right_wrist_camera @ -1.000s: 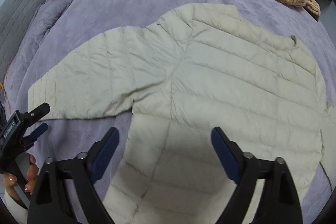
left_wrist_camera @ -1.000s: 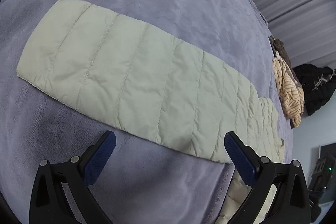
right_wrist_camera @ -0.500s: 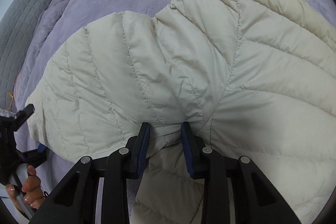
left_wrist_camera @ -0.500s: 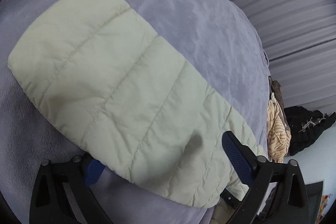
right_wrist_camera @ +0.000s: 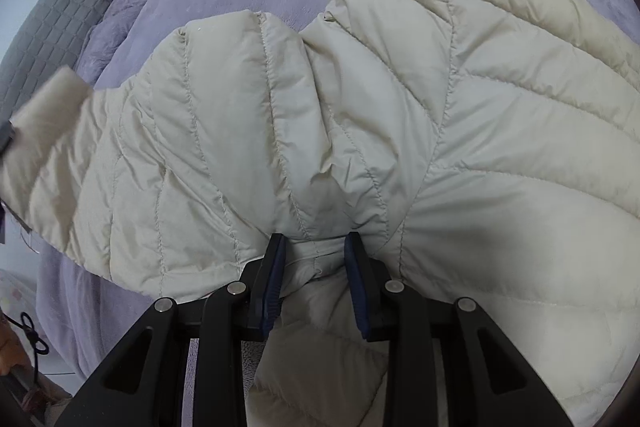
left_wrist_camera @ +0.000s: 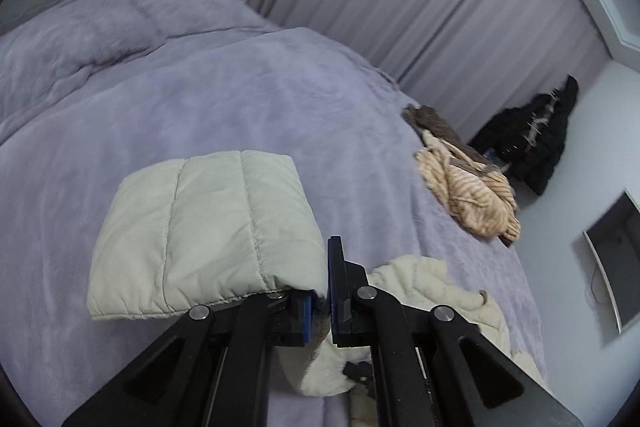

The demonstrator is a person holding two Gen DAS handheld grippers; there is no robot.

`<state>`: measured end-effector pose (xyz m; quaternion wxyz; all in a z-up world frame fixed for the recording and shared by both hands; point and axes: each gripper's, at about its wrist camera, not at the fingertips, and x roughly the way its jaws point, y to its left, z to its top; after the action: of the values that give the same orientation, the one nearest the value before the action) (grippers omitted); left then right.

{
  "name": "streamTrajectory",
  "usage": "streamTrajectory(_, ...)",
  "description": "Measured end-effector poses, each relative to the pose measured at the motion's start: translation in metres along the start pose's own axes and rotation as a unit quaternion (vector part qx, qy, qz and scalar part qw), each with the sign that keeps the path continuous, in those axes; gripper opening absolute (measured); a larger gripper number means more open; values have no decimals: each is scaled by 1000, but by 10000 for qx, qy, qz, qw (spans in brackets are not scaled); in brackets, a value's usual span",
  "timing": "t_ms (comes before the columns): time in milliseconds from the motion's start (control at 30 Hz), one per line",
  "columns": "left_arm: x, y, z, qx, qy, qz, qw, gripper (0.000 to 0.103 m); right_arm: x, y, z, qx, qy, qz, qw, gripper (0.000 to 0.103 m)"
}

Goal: Fold large clothes
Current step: 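Fold the gripped sleeve across the jacket body with the right tool, release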

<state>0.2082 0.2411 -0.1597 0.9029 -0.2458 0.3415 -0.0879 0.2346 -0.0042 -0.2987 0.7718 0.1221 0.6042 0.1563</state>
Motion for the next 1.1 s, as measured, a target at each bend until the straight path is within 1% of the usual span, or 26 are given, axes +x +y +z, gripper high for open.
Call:
streamTrajectory(67,3,-42,2,464,67,-273,9985,7,-9,-8,1,231,-5,313,9992,33)
streamTrajectory(133,14,-83,-2,859,248,-567,9944,7,-32,-20,-1,506,-210,559,9969,33)
streamTrajectory(200,31,-124,-14,1253,508,-792,9876,7,-62,-38,-7,692,-495,524,9950,33)
streamTrajectory(233,39,-144,-23,1462,620,-850,9837,7,-78,-50,-12,819,-644,462,9935,33)
streamTrajectory(300,61,-180,-46,1832,931,-980,9737,7,-110,-83,-27,1134,-910,279,9890,33)
streamTrajectory(333,74,-196,-60,1995,1103,-986,9687,7,-125,-101,-37,1325,-1023,163,9858,33)
streamTrajectory(367,88,-210,-75,2169,1274,-975,9629,7,-139,-121,-48,1527,-1128,51,9818,33)
streamTrajectory(467,131,-238,-129,2709,1825,-691,9426,7,-171,-174,-81,2044,-1272,-306,9701,33)
streamTrajectory(533,152,-248,-161,2991,2198,-572,9268,7,-182,-199,-102,2306,-1266,-467,9636,34)
streamTrajectory(600,166,-250,-187,3124,2572,-466,9133,8,-189,-219,-118,2486,-1237,-536,9592,34)
streamTrajectory(633,167,-250,-202,3219,2661,-329,9080,8,-190,-225,-127,2560,-1224,-535,9574,34)
streamTrajectory(700,167,-248,-217,3485,2597,-36,9006,8,-193,-236,-138,2685,-1214,-478,9544,34)
streamTrajectory(733,163,-246,-222,3570,2530,-7,8992,10,-194,-239,-143,2725,-1215,-449,9534,38)
streamTrajectory(767,159,-246,-224,3625,2477,-13,8985,17,-195,-241,-145,2751,-1220,-437,9526,42)
streamTrajectory(800,156,-245,-225,3649,2470,-46,8977,57,-195,-243,-144,2759,-1221,-430,9524,50)
streamTrajectory(833,152,-246,-225,3671,2434,-26,8978,103,-196,-244,-145,2751,-1218,-430,9527,56)
streamTrajectory(867,145,-247,-224,3712,2240,58,9011,102,-197,-242,-145,2726,-1213,-435,9535,57)
streamTrajectory(900,138,-248,-223,3787,2117,72,9010,103,-198,-241,-144,2696,-1205,-454,9543,57)
streamTrajectory(933,137,-250,-220,3828,2142,45,8987,103,-199,-239,-143,2662,-1195,-473,9553,57)
streamTrajectory(967,134,-249,-218,3797,2176,45,8991,103,-199,-237,-139,2635,-1186,-494,9561,58)
streamTrajectory(1033,119,-243,-209,3652,2154,-15,9057,103,-202,-234,-138,2581,-1176,-530,9575,65)
streamTrajectory(1100,98,-233,-196,3534,2045,-117,9128,103,-205,-228,-132,2429,-1165,-681,9606,67)
